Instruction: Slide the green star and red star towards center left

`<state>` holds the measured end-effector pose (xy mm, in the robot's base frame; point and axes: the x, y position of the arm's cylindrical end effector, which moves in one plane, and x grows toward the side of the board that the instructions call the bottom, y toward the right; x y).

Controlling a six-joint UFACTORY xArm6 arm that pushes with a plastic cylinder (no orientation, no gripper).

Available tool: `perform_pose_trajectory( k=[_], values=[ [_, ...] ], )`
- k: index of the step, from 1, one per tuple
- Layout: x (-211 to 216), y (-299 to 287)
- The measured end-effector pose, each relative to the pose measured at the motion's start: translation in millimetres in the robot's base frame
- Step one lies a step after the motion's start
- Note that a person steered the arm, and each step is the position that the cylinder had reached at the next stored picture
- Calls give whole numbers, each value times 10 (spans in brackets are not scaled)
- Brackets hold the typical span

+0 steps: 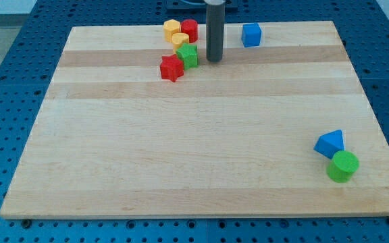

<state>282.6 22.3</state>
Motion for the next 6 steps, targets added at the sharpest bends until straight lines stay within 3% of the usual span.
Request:
perform_pose_trajectory(
  k=[1,2,3,6],
  values=[
    [-142,-446],
    [414,-951],
    [904,-976],
    [815,-983]
  ],
)
